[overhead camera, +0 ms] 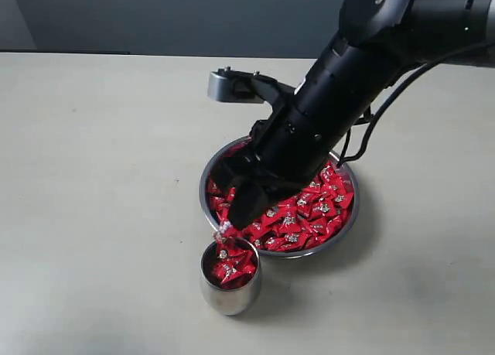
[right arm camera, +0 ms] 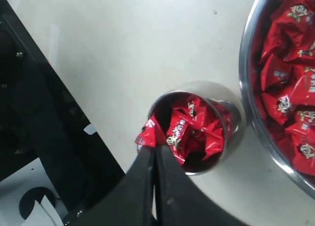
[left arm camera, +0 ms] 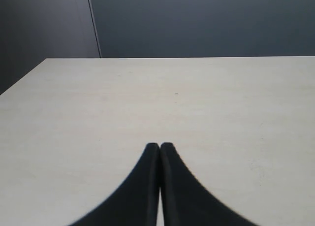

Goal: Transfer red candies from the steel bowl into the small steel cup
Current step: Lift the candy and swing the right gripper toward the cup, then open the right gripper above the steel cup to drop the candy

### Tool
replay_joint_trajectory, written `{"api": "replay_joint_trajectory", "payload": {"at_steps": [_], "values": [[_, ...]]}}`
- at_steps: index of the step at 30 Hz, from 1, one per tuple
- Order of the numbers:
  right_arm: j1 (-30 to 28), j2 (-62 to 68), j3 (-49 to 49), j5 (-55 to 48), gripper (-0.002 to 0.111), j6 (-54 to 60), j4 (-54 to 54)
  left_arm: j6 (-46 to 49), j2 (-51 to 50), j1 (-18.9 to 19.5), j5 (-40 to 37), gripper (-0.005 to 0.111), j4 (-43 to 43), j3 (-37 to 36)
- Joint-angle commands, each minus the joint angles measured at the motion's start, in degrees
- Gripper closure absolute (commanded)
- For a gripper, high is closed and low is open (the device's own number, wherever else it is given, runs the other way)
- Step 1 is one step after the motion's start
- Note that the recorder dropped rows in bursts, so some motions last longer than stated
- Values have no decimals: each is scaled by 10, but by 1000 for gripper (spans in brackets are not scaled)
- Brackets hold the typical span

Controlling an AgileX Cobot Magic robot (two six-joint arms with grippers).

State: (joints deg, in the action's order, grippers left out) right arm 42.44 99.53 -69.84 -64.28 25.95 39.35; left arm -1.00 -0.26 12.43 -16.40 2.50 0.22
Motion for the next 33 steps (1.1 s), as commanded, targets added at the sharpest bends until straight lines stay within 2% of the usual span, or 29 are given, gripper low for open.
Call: {"api": "replay_joint_trajectory", "payload": {"at_steps": [1, 33], "values": [[10, 23, -2, 5, 109, 0, 0, -1, 3, 1, 1, 106, 1, -2], [10, 60, -2, 5, 109, 1, 26, -1, 3, 1, 1, 106, 1, -2]]}}
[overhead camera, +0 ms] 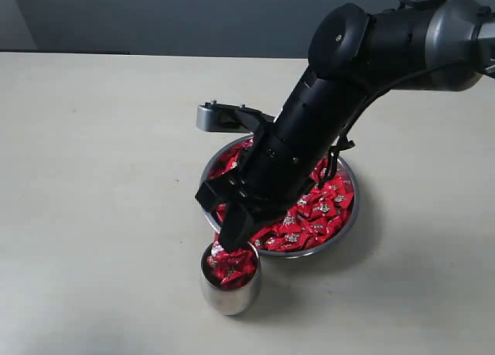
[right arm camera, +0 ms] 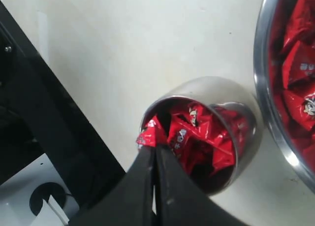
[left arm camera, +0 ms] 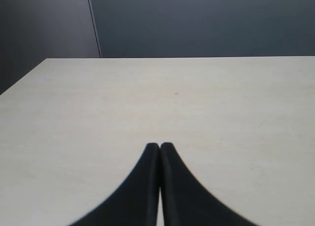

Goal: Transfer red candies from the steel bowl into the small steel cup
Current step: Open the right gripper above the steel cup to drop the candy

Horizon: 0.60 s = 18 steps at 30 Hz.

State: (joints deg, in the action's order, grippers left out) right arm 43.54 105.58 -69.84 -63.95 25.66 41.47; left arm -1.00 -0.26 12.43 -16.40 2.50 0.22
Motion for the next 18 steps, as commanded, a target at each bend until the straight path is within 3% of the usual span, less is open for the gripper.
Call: {"api": "replay_joint_trajectory", "payload": {"at_steps": [1, 8, 11, 13, 18], "values": [[-1, -1, -2, 2, 109, 3, 4, -1, 3, 1, 1, 106, 1, -2], [-1, -1, -2, 3, 108, 3, -2, -1, 3, 1, 1, 106, 1, -2], [-1, -1, -2, 4, 96, 3, -6, -1, 3, 1, 1, 106, 1, -2], [-1, -1, -2, 4, 77, 2, -10, -1, 3, 1, 1, 106, 1, -2], [-1, -1, -2, 4, 74, 2, -10, -1, 3, 1, 1, 106, 1, -2]]}}
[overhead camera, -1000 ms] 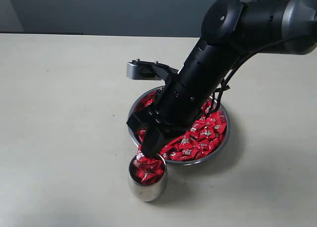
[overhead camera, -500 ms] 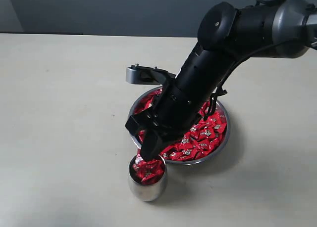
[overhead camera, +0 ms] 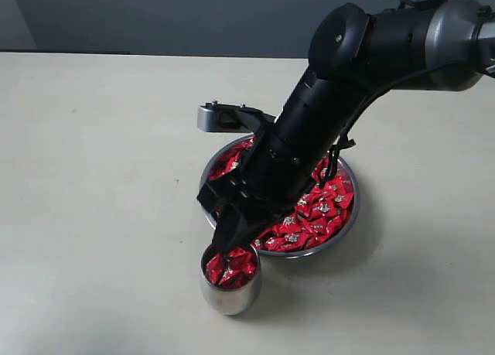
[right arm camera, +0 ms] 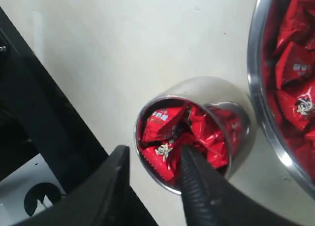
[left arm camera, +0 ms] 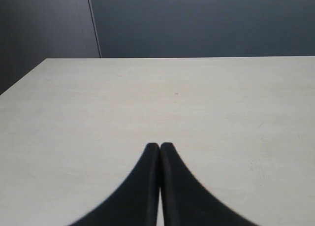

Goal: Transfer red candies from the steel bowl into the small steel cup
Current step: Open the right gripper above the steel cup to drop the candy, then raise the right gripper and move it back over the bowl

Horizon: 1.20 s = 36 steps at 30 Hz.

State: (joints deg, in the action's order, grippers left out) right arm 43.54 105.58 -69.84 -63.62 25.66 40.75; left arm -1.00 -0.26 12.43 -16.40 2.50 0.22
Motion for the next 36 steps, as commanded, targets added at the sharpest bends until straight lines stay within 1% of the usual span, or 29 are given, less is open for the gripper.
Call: {"api": "replay_joint_trajectory", "payload": {"at_steps": [1, 6, 8, 12, 13, 15, 16, 21, 31, 36], "values": [[-1, -1, -2, 1, 74, 2, -3, -1, 3, 1, 1, 106, 1, -2], [-1, -1, -2, 0, 74, 2, -3, -1, 3, 1, 1, 106, 1, -2], [-2, -4, -2, 11, 74, 2, -19, -1, 3, 1, 1, 106, 1, -2], [-2, -29, -2, 51, 74, -8, -65, -1, 3, 1, 1, 106, 1, -2], [-2, -42, -2, 76, 74, -13, -74, -1, 3, 1, 1, 106, 1, -2], [-2, -59, -2, 102, 74, -34, -109, -1, 3, 1, 1, 106, 1, -2], [-2, -64, -2, 114, 74, -57, -150, -1, 3, 1, 1, 106, 1, -2], [-2, -74, -2, 120, 74, -145, -287, -1, 3, 1, 1, 106, 1, -2], [-2, -75, -2, 152, 74, -221, -407, -1, 3, 1, 1, 106, 1, -2], [-2, -75, -2, 186, 74, -286, -480, -1, 3, 1, 1, 106, 1, -2]]}}
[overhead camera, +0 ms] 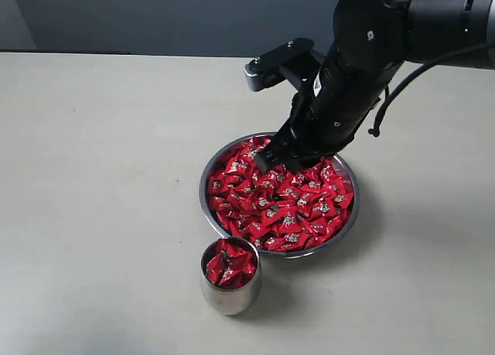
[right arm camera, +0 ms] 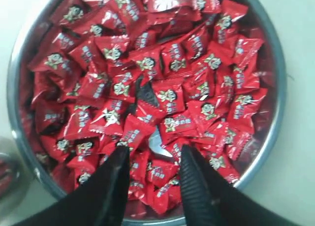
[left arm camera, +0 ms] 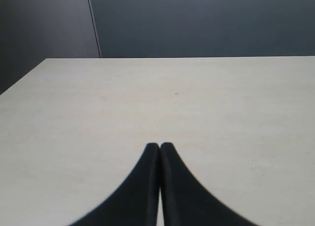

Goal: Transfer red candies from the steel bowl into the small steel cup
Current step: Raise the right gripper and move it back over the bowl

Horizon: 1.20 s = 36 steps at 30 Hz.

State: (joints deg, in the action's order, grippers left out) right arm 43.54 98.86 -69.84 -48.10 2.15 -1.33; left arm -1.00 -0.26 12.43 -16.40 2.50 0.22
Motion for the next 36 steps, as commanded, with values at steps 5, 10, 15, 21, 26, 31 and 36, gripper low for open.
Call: {"api": "replay_joint_trajectory", "payload": {"at_steps": [5, 10, 15, 21, 26, 31, 36], "values": [[-2, -8, -2, 73, 74, -108, -120, -1, 3, 1, 1, 106, 1, -2], [-2, -4, -2, 88, 74, -111, -124, -1, 3, 1, 1, 106, 1, -2], [-2, 14, -2, 93, 74, -114, -124, -1, 3, 1, 1, 106, 1, -2], [-2, 37, -2, 93, 74, -149, -151, -1, 3, 1, 1, 106, 1, -2], [-2, 55, -2, 93, 74, -203, -207, -1, 3, 1, 1, 106, 1, -2], [-2, 68, -2, 102, 74, -203, -202, -1, 3, 1, 1, 106, 1, -2], [-2, 83, -15, 110, 74, -203, -200, -1, 3, 1, 1, 106, 1, -2]]}}
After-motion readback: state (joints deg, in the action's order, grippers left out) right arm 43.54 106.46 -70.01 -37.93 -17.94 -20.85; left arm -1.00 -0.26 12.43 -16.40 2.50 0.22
